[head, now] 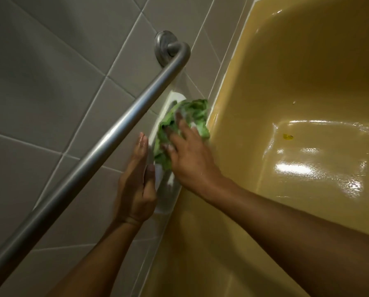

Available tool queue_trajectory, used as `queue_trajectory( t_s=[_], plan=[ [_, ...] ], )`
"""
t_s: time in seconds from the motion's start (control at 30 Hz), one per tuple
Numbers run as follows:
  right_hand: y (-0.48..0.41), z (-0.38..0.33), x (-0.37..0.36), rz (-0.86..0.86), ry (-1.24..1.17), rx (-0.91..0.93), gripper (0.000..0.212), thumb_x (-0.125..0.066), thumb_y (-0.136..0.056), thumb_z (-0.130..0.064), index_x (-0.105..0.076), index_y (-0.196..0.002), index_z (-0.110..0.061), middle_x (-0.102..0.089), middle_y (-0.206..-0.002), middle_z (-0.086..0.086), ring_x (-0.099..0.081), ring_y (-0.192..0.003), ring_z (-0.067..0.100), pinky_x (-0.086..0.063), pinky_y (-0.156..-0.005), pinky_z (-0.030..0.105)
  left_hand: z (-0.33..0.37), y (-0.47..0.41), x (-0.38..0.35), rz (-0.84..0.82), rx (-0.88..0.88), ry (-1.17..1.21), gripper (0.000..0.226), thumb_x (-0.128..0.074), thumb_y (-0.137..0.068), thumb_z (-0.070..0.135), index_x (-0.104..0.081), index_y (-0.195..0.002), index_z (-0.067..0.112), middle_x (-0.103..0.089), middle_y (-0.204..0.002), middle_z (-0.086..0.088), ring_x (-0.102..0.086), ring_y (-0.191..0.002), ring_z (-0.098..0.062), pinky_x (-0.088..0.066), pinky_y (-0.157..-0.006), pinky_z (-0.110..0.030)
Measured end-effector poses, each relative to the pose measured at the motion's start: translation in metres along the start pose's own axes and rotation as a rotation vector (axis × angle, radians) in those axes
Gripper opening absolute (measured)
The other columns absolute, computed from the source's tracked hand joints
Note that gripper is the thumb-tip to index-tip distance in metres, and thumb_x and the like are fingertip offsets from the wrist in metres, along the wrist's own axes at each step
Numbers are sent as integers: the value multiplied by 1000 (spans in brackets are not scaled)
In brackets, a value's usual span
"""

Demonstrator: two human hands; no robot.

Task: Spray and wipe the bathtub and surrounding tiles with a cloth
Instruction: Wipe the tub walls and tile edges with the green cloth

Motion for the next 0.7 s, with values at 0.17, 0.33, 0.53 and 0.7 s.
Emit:
queue_trajectory(
  t_s=[0.17, 0.33, 0.53, 0.7],
  plan=[
    [-28, 2, 12, -10, 80, -15, 44, -43, -107, -28, -48, -149, -14, -13, -169, 6, -20, -153, 32, -10, -127, 45, -2, 0, -1, 28, 21, -18, 52, -45, -101, 8, -40, -153, 0, -37, -162, -7, -32, -152, -12, -27, -122, -23],
    [-73, 1, 47, -30, 158, -62, 40, -47, -106, -30, -57, -142, -18, -27, -165, 9, -36, -144, 32, -30, -114, 34, -7, -1, -3, 24, 17, -14, 53, -45, -100, 3, -40, -152, -2, -38, -161, -9, -32, -152, -13, -28, -121, -23],
    [-49, -7, 37, -119, 334, 118, 38, -44, -106, -27, -60, -138, -16, -39, -159, 6, -18, -150, 39, -19, -121, 43, -10, -1, -2, 67, 43, 23, 54, -43, -103, 11, -37, -155, 4, -40, -161, -7, -38, -149, -18, -35, -121, -39],
    [-18, -24, 20, -312, 509, 336, 35, -48, -104, -30, -65, -130, -13, -58, -142, 7, -19, -152, 33, -36, -113, 55, 3, 7, 0, 225, 213, 176, 54, -43, -100, 11, -43, -153, 8, -48, -156, -2, -42, -140, 6, -36, -116, -20]
  ],
)
Point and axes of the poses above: each hand's wrist, its own y-axis away from the middle knuckle, its own x-axis out of the back of the hand, z = x × y, the point moved 4 cm from there along -y, towards the middle knuckle
